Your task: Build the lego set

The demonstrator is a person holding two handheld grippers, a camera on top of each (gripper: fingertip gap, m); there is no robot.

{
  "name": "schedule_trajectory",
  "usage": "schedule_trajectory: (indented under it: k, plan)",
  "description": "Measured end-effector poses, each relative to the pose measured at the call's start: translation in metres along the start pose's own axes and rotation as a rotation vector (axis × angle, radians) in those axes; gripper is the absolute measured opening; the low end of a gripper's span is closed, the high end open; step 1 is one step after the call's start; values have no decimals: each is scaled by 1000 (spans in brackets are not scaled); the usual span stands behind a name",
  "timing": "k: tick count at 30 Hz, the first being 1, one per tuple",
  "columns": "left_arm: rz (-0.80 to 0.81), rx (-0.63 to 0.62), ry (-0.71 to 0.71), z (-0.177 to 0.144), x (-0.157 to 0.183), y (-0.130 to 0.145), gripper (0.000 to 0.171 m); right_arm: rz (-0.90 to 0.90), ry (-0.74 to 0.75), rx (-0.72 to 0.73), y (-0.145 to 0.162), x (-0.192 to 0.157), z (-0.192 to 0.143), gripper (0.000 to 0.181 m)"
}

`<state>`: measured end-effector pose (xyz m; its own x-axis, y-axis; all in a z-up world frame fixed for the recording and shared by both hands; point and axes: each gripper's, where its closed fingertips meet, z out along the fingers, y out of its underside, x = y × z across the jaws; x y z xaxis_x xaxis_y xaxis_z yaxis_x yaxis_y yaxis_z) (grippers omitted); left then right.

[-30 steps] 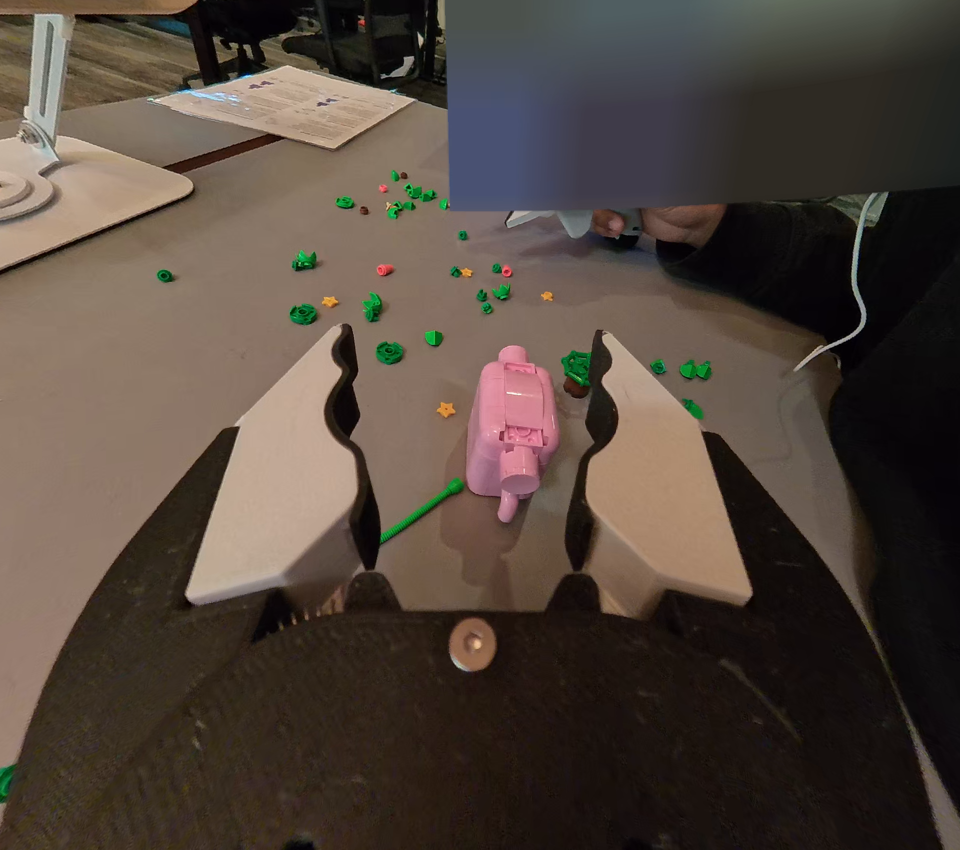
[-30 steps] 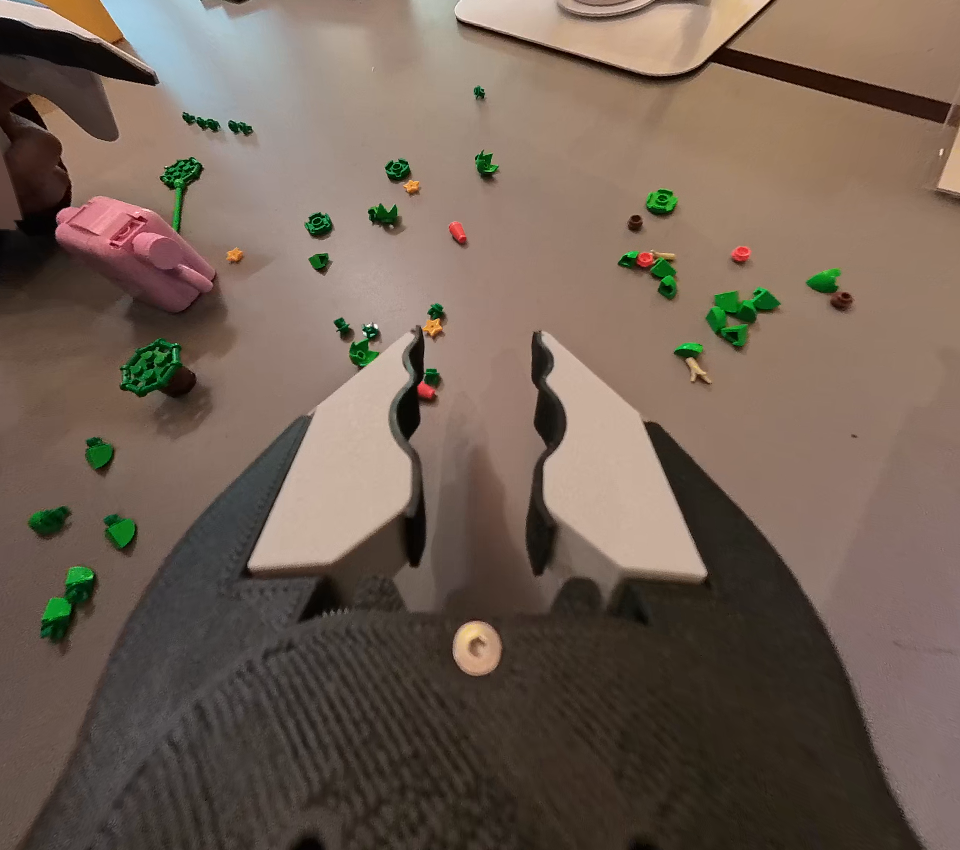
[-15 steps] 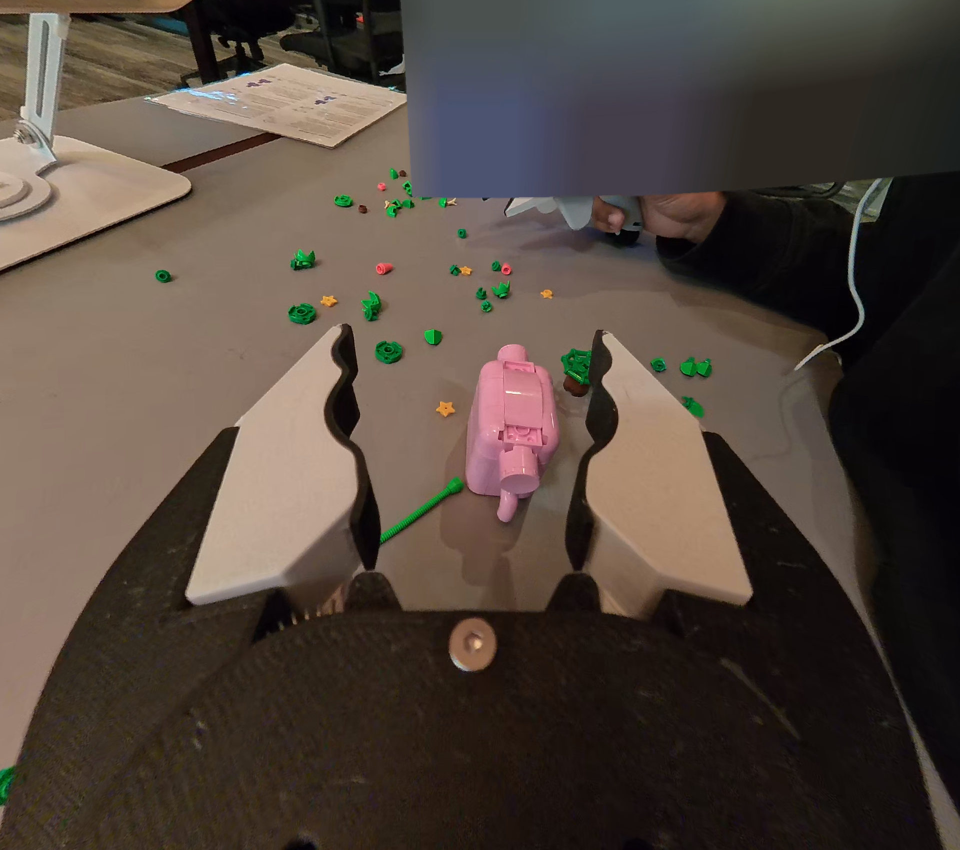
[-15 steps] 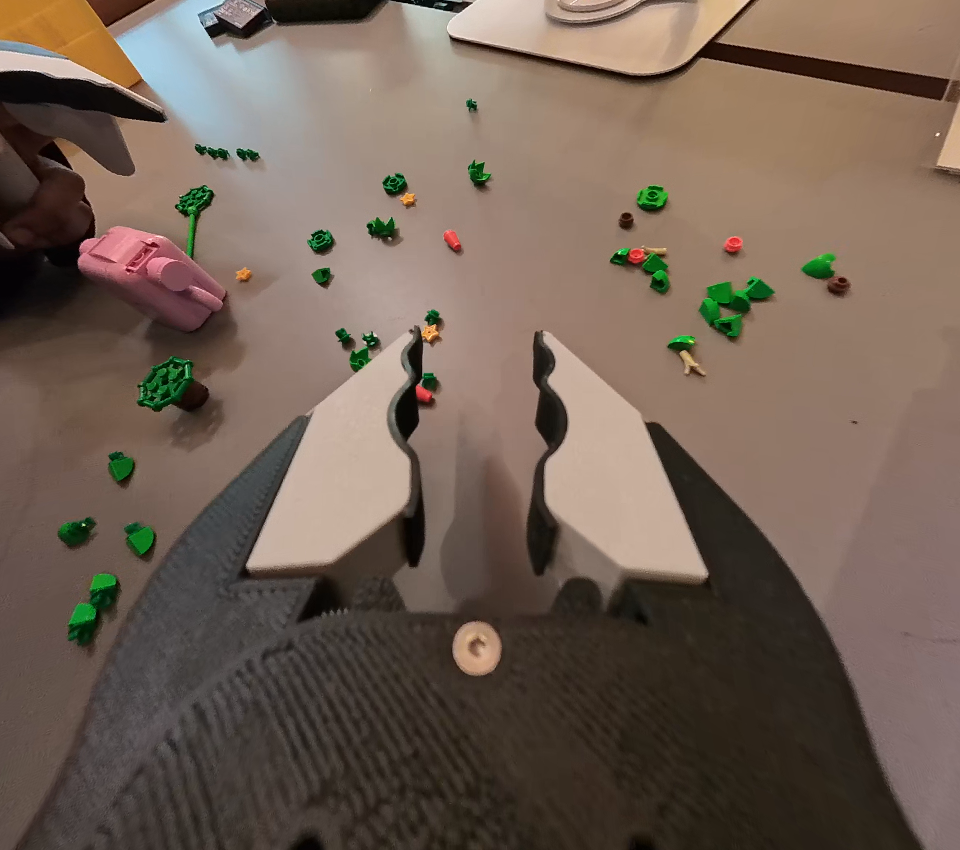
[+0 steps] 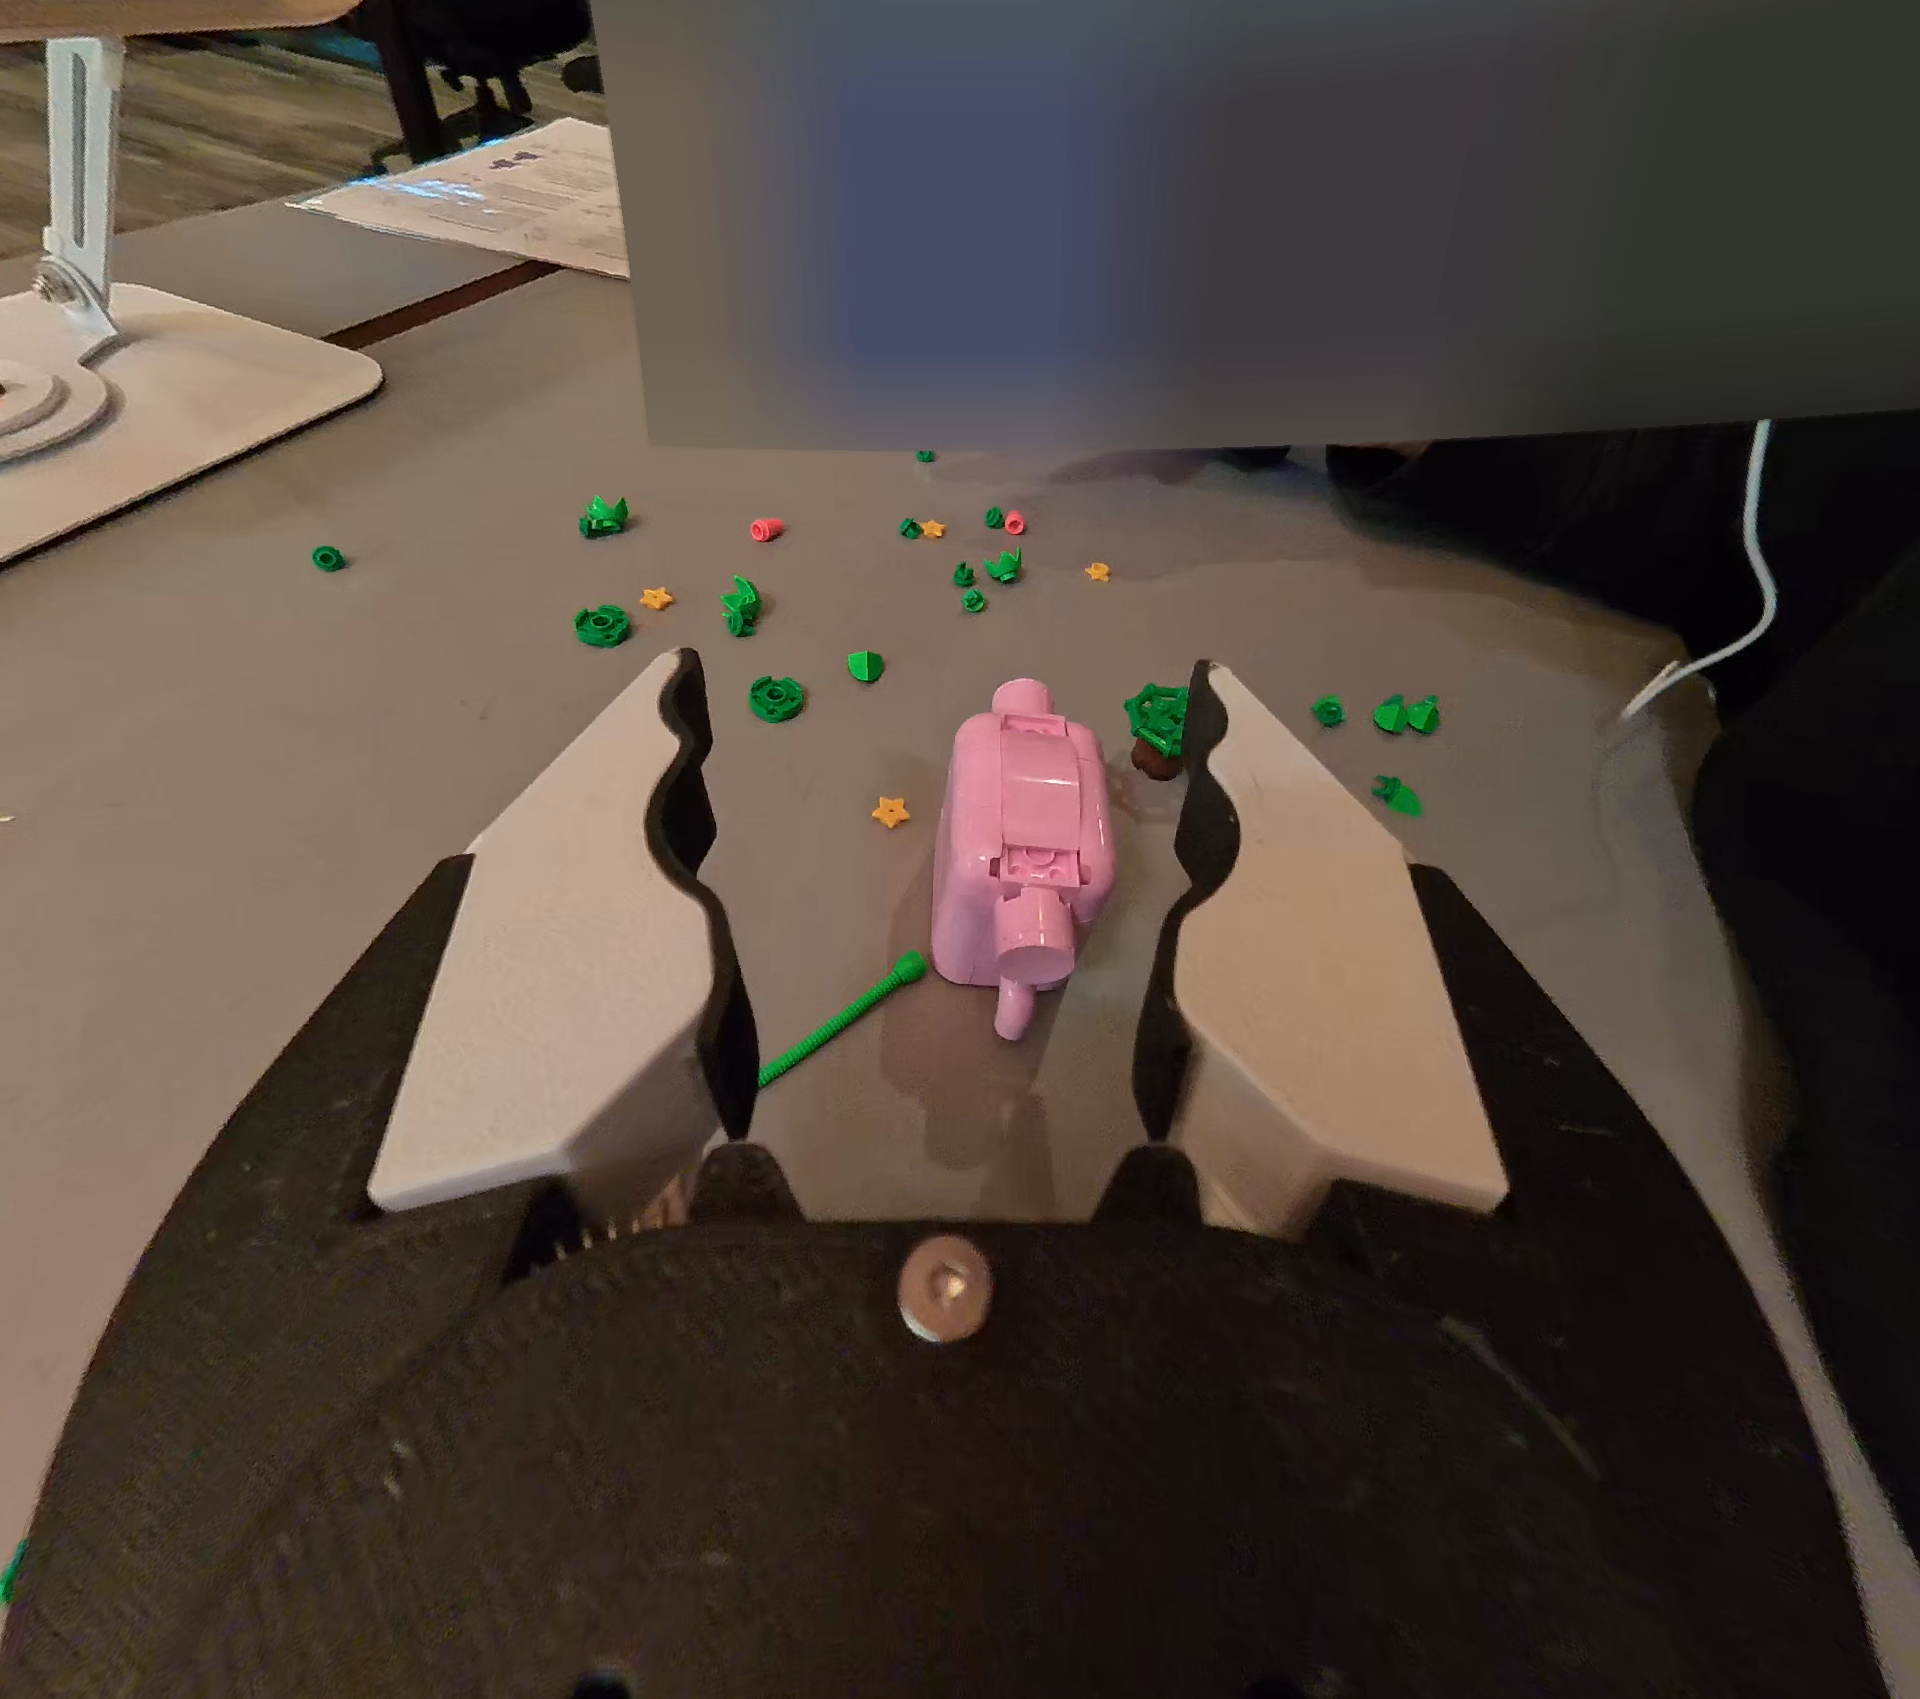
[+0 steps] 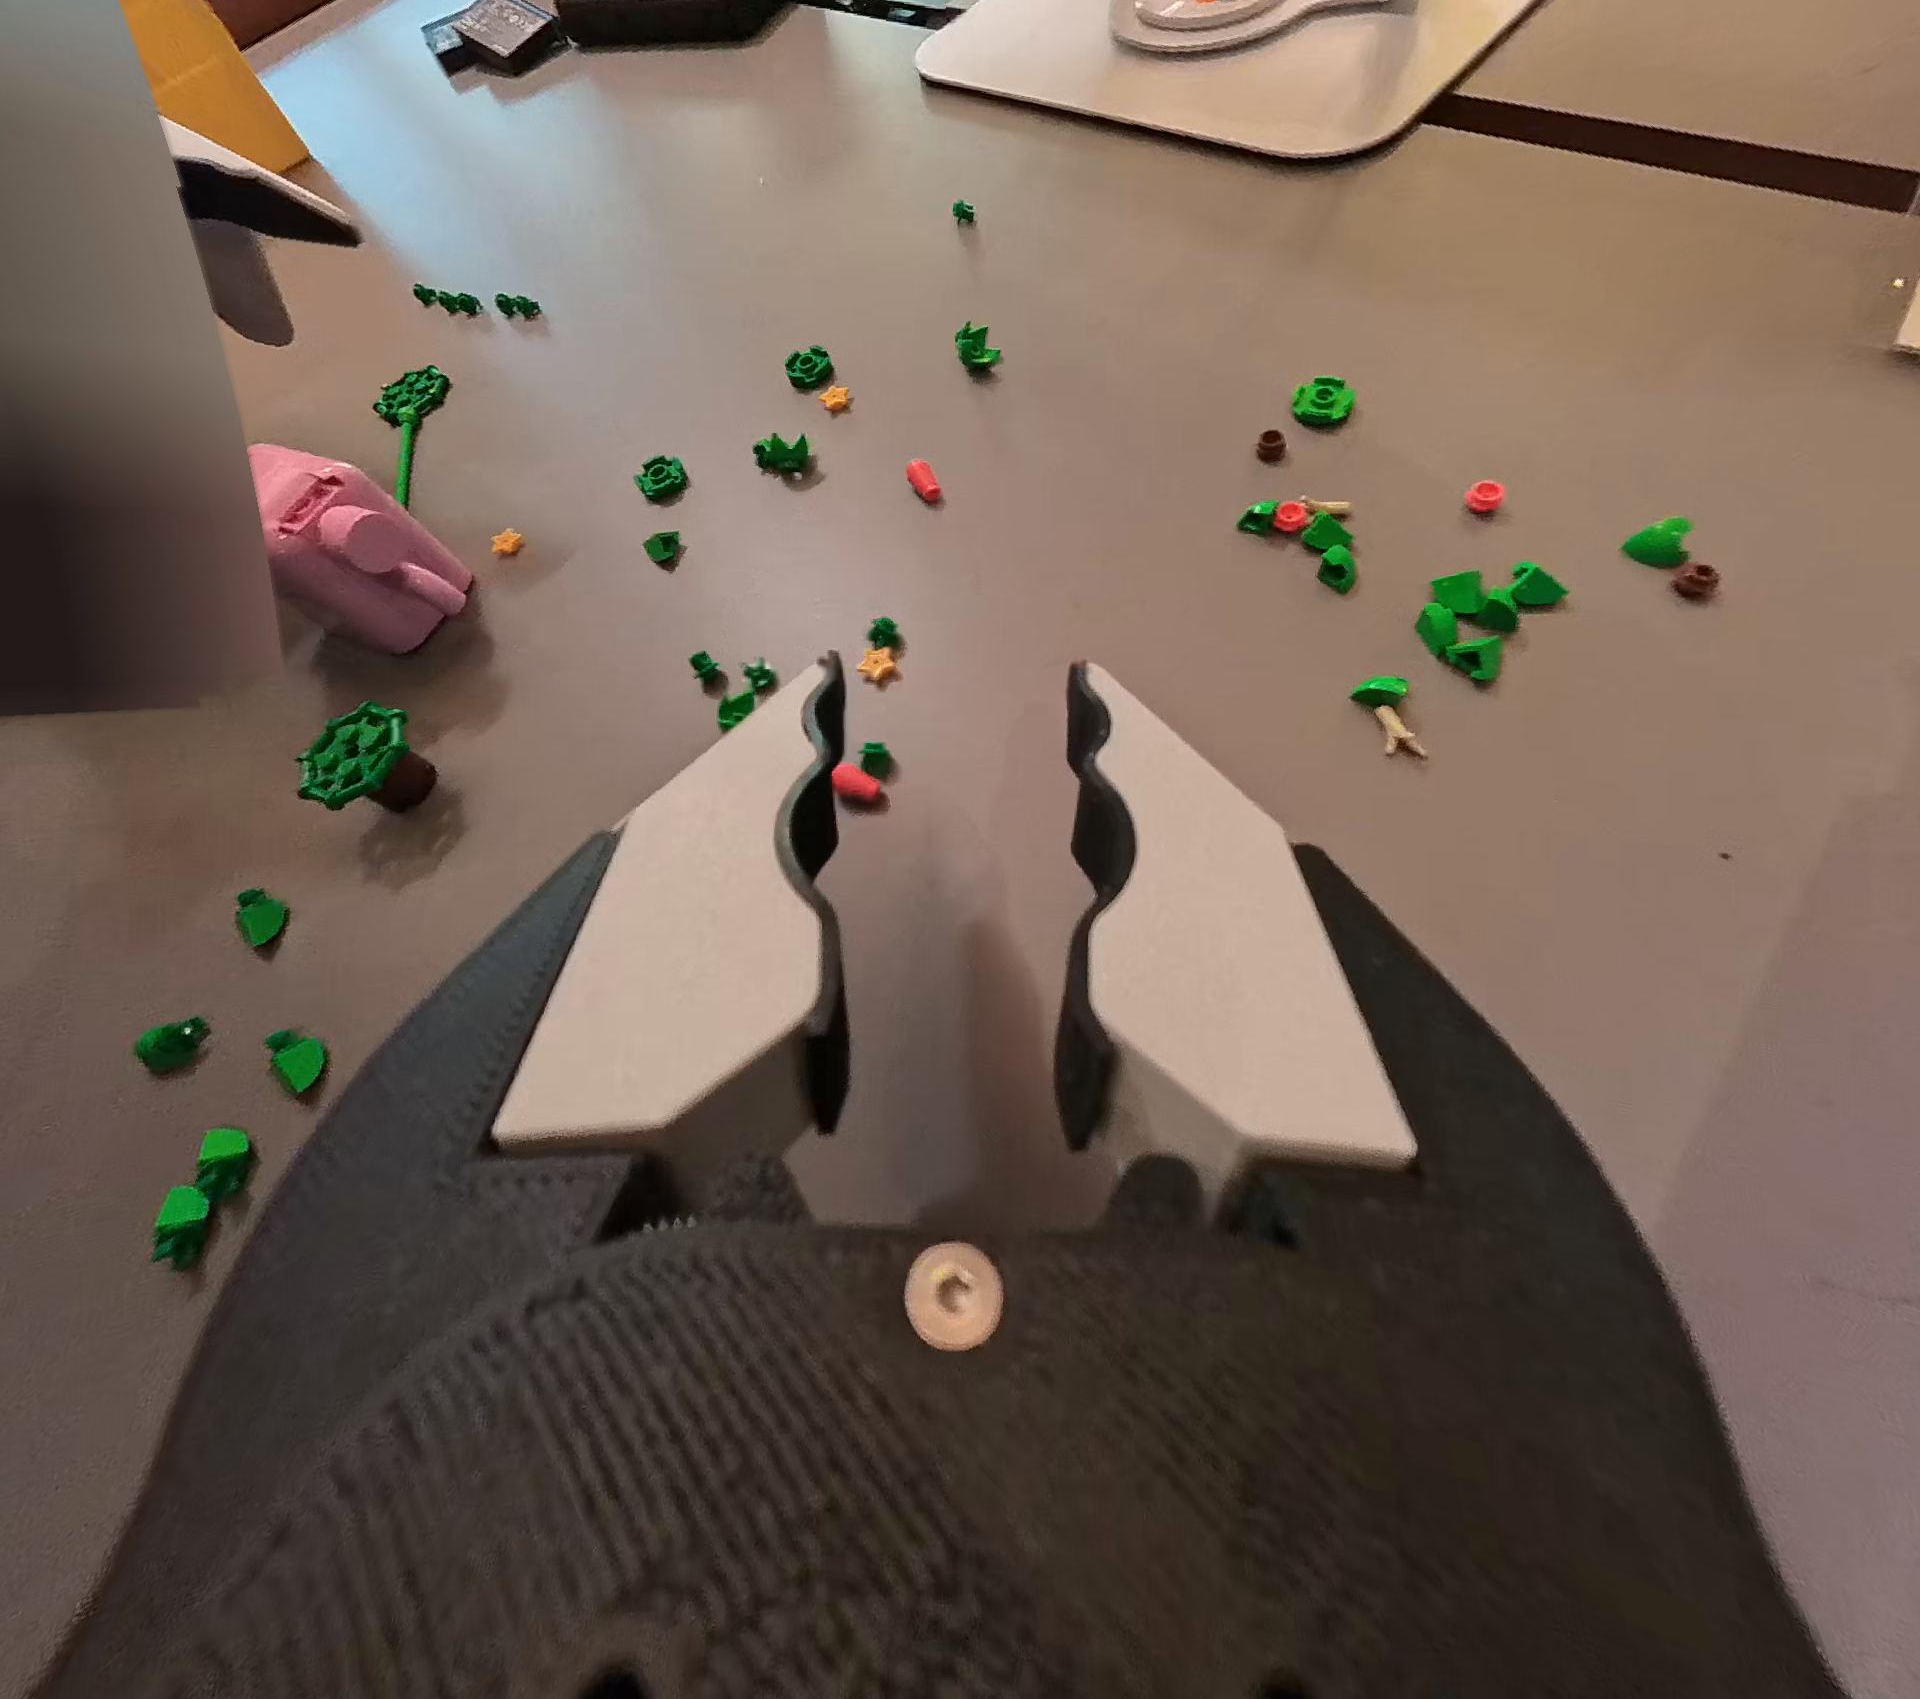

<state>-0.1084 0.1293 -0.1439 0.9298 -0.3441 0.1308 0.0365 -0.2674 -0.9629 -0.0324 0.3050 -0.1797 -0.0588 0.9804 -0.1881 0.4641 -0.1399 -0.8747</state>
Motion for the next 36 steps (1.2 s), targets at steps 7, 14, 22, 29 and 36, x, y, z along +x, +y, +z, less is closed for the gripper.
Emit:
schedule_trajectory:
  k: [7,14,22,29,36]
  plan:
    - [17,-12,-6,1,1,1,88,-188,-293,111,-17,-74,-4,30]
    - [37,-43,-5,5,3,5,88,-309,-526,87,-3,-155,10,0]
    - [22,-37,-1,4,2,4,88,-468,-457,-72,26,-167,29,0]
    - [14,-34,2,4,2,4,88,-417,-436,-72,22,-160,31,0]
    - [4,-31,4,3,1,4,88,-344,-414,-57,15,-151,31,0]
